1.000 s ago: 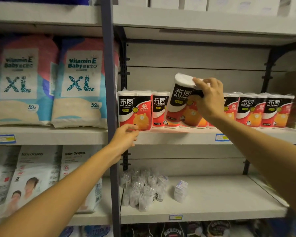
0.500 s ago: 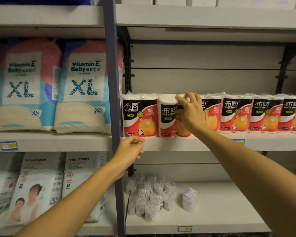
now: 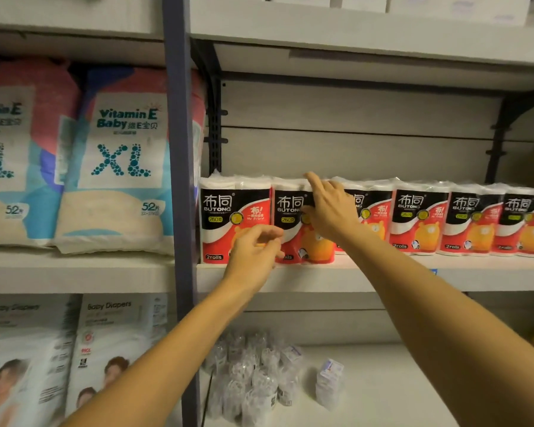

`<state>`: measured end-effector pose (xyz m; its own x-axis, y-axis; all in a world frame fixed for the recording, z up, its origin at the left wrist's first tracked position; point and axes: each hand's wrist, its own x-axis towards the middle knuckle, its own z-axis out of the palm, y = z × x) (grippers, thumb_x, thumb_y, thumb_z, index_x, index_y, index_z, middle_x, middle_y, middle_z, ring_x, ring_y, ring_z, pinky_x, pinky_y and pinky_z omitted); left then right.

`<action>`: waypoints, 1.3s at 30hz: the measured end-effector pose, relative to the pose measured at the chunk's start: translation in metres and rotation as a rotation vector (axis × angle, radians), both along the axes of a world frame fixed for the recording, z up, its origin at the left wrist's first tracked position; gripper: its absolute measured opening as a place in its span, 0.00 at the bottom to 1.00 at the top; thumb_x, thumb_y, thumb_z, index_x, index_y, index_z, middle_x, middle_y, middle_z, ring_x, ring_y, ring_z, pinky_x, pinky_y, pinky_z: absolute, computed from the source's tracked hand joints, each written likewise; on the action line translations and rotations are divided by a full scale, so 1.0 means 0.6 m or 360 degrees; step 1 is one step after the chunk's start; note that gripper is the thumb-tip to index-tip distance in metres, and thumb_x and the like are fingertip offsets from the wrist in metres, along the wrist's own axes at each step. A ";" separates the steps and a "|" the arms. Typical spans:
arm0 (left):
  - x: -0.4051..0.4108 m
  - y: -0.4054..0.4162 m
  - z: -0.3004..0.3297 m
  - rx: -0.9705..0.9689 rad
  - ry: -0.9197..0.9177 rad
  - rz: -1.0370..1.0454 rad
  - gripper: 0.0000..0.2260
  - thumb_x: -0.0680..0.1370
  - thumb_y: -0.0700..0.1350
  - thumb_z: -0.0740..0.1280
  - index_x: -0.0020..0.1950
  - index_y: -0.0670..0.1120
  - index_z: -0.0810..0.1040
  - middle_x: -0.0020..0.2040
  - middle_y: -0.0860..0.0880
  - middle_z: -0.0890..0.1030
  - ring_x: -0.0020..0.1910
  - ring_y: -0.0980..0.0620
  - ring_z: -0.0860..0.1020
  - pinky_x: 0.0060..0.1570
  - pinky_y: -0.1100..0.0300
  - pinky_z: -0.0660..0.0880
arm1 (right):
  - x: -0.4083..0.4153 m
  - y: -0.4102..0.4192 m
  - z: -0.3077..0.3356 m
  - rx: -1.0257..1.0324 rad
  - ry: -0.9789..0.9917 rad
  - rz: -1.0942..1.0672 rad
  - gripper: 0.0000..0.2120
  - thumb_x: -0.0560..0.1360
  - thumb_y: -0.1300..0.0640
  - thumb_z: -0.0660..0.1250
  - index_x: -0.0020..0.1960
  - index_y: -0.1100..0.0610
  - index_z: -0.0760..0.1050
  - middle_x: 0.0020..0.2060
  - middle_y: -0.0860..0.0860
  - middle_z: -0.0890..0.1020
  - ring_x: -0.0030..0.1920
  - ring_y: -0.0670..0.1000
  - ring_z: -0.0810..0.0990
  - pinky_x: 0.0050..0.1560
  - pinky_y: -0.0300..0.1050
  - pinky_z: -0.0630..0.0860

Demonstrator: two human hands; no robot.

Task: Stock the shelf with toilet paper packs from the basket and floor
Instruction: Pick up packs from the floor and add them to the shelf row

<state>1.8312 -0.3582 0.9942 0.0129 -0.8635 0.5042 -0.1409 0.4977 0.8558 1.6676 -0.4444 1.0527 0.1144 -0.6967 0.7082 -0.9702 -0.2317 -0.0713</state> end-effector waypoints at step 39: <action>-0.052 0.273 -0.519 0.0682 0.0397 0.0623 0.09 0.78 0.36 0.65 0.41 0.48 0.78 0.29 0.53 0.76 0.27 0.62 0.74 0.29 0.67 0.70 | -0.013 0.283 -0.593 0.0921 -0.0796 0.0964 0.02 0.77 0.55 0.66 0.48 0.54 0.76 0.26 0.50 0.78 0.27 0.48 0.77 0.33 0.47 0.75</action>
<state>1.8001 -0.1945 0.6828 0.4414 -0.8956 0.0558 -0.0134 0.0557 0.9984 1.6599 -0.2749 0.6968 0.3467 -0.8745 0.3393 -0.5251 -0.4807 -0.7023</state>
